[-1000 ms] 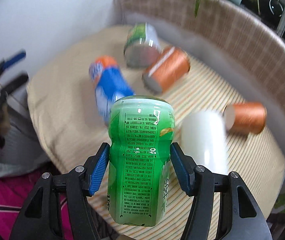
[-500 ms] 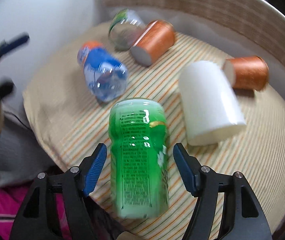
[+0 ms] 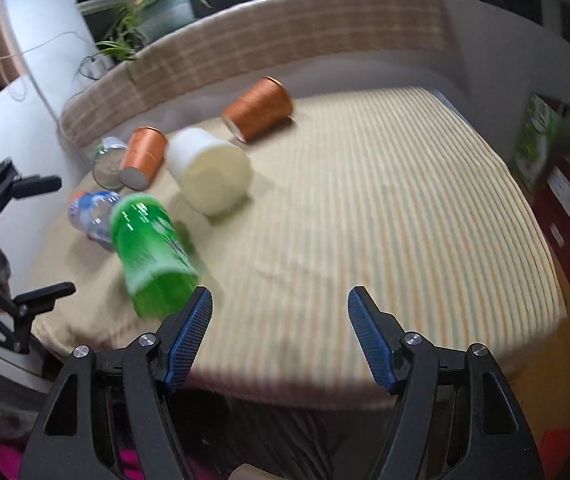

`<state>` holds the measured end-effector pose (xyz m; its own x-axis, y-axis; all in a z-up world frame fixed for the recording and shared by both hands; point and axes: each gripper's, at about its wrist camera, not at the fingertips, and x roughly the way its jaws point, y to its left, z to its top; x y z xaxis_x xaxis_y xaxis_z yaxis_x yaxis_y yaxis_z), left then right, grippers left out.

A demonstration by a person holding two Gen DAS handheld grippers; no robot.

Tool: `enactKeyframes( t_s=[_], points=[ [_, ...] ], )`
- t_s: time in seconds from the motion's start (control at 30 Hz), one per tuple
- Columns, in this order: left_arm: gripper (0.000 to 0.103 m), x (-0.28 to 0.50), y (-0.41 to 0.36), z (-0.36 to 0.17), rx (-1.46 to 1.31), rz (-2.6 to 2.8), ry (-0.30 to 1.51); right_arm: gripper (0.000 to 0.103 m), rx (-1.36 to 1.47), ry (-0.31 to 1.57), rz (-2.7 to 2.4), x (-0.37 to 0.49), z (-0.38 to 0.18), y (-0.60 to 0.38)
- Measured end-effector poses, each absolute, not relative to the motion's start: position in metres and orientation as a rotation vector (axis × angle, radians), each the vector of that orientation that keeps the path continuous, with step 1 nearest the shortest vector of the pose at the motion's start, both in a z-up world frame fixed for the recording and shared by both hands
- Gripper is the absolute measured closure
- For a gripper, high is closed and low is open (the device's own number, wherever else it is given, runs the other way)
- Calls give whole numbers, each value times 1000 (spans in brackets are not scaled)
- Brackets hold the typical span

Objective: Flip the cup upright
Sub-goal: 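Grasp the green cup with the left gripper while the right gripper releases it, then rotate the held green cup mouth-up with the left gripper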

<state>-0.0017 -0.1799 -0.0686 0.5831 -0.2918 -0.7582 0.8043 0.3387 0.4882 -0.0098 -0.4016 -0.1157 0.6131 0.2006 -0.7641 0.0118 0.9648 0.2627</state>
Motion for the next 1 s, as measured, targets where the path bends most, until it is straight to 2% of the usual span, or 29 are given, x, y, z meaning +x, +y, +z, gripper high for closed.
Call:
enactKeyframes(
  t_s=[0.47, 0.77, 0.83, 0.9, 1.0],
  points=[
    [8, -8, -235, -132, 1568, -898, 563, 33, 403, 899, 75, -33, -137, -450],
    [9, 14, -252, -163, 1700, -967, 587, 33, 454, 903, 56, -35, -147, -465],
    [13, 15, -252, -162, 1685, -999, 609, 33, 458, 908, 44, -35, -149, -468],
    [26, 17, -252, -160, 1664, -1021, 653, 33, 462, 908, 43, -35, -151, -470],
    [32, 15, -252, -158, 1648, -1028, 666, 33, 466, 907, 40, -33, -151, -470]
  ],
)
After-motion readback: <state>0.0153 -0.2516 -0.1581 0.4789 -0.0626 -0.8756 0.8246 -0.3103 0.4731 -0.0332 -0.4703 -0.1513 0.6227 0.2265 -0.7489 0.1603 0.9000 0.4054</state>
